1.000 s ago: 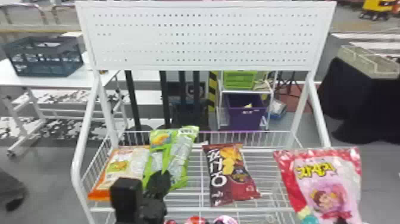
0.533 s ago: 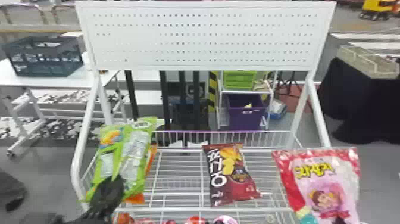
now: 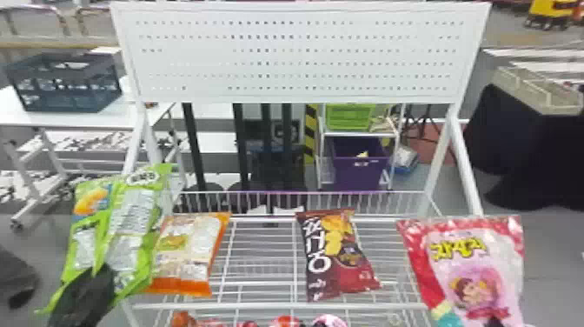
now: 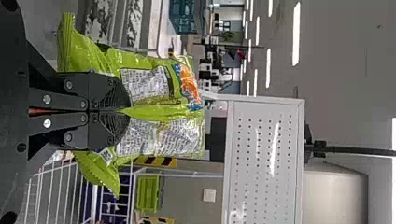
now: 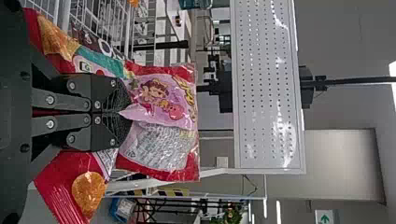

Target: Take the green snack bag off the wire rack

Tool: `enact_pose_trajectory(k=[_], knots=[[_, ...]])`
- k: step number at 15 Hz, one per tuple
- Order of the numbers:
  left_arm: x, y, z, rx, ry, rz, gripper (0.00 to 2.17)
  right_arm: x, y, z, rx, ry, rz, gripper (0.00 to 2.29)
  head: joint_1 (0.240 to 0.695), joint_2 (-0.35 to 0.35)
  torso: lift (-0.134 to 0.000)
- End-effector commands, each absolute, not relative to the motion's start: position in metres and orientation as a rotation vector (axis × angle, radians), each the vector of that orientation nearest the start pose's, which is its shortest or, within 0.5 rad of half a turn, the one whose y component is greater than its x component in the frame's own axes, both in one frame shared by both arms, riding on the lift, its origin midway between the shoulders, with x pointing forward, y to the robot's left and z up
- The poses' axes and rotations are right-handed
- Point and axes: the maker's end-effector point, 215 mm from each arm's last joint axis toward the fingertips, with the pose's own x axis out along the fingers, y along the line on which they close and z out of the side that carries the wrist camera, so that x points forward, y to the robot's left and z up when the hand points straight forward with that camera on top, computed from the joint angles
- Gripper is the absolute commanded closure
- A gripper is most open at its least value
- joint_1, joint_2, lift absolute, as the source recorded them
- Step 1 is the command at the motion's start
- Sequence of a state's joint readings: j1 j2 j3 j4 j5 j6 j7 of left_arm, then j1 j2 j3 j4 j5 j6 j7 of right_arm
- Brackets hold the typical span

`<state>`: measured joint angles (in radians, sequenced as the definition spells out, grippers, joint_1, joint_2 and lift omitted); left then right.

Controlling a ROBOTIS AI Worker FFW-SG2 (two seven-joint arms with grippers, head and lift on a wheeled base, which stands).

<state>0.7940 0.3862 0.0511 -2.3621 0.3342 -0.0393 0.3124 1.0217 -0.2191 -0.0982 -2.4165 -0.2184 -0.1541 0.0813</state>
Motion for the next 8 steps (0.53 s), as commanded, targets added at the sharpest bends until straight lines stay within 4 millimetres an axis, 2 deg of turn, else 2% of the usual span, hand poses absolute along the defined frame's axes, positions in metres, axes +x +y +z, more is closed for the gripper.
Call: enact_pose_trajectory(k=[1,8], knots=[[0.3782,0.2983,-0.2663,-0.031,-0.011,0.091,2.07,0.3133,-0.2329,-0.2761,0.017,0.02,0.18,2.18,0.499,0.0,0.0],[0.3777,0.2982,-0.2616,-0.035,-0.025,0.091,2.07,0.312,-0.2316,-0.2727,0.016,0.017,0.183,2.18,0.499,0.0,0.0]])
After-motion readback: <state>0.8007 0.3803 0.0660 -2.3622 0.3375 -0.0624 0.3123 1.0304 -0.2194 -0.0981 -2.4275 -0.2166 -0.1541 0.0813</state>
